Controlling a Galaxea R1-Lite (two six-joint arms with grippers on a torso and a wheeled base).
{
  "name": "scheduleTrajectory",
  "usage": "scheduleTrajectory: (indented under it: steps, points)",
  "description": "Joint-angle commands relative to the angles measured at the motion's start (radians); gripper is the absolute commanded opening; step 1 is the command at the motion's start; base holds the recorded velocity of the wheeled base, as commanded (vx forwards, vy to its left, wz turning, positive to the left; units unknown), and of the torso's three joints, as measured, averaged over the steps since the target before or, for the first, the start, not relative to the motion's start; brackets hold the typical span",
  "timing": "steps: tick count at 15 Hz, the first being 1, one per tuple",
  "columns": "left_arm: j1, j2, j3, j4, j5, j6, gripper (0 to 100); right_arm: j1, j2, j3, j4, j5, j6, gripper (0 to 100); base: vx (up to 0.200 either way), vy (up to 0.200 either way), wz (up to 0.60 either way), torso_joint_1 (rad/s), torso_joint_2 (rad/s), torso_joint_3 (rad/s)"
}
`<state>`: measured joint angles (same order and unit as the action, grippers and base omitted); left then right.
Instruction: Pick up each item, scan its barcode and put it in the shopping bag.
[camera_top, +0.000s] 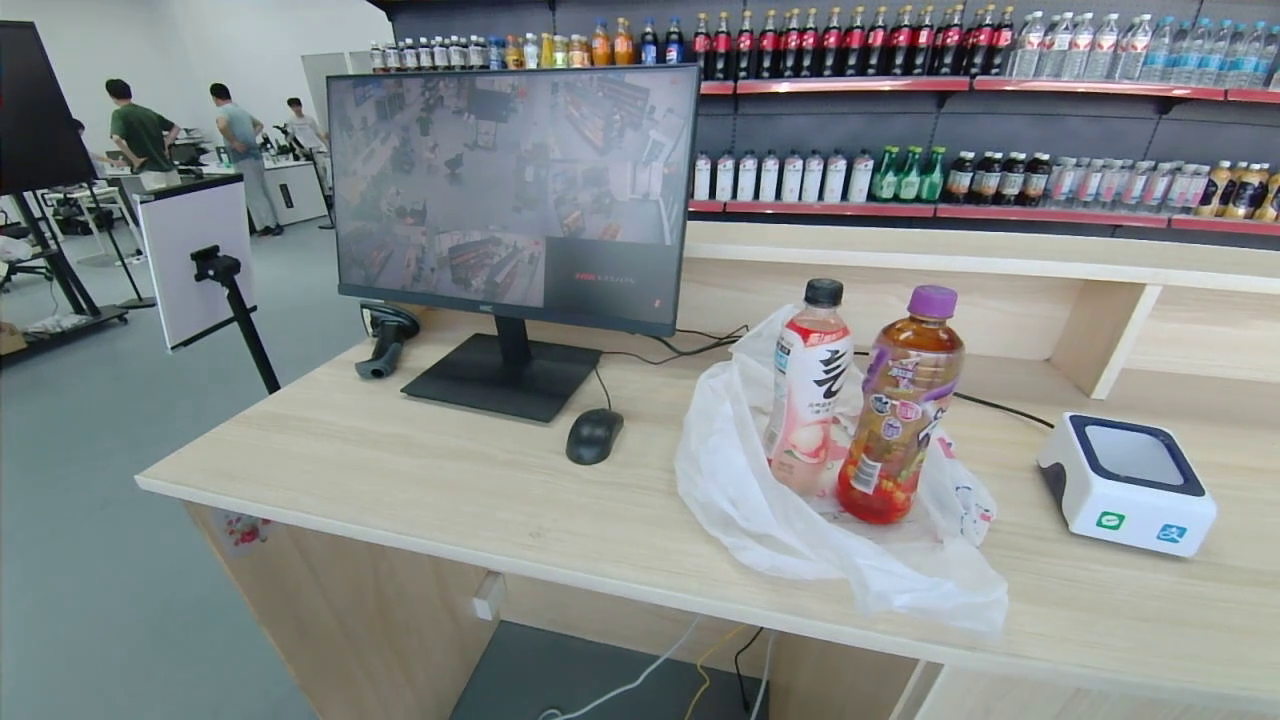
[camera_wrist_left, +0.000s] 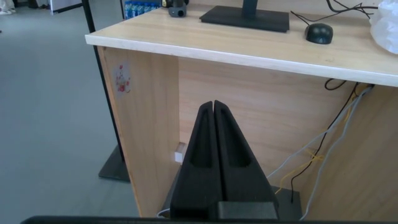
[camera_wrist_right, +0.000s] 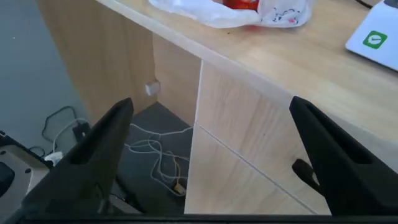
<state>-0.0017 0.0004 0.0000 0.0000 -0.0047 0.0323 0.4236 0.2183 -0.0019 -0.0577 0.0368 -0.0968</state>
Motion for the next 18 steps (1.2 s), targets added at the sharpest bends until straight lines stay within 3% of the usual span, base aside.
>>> scheduleTrajectory:
  steps: [1,3,6,9,12,18]
  points:
    - [0.000,0.000,0.000,0.000,0.000,0.000,0,0.009,-0.166,0.002,0.050,0.006,-0.001,100,0.000,0.000,0.00,0.000,0.00,0.000]
    - [0.000,0.000,0.000,0.000,0.000,0.000,0,-0.005,-0.157,0.002,0.050,-0.008,0.031,100,0.000,0.000,0.00,0.000,0.00,0.000]
    - [0.000,0.000,0.000,0.000,0.000,0.000,0,-0.141,-0.165,0.002,0.055,-0.058,0.057,100,0.000,0.000,0.00,0.000,0.00,0.000]
    - [0.000,0.000,0.000,0.000,0.000,0.000,0,-0.163,-0.129,0.002,0.055,-0.071,0.071,100,0.000,0.000,0.00,0.000,0.00,0.000]
    - [0.000,0.000,0.000,0.000,0.000,0.000,0,-0.335,-0.023,0.002,0.055,-0.075,0.069,100,0.000,0.000,0.00,0.000,0.00,0.000]
    - [0.000,0.000,0.000,0.000,0.000,0.000,0,-0.352,-0.129,0.000,0.055,-0.081,0.049,100,0.000,0.000,0.00,0.000,0.00,0.000]
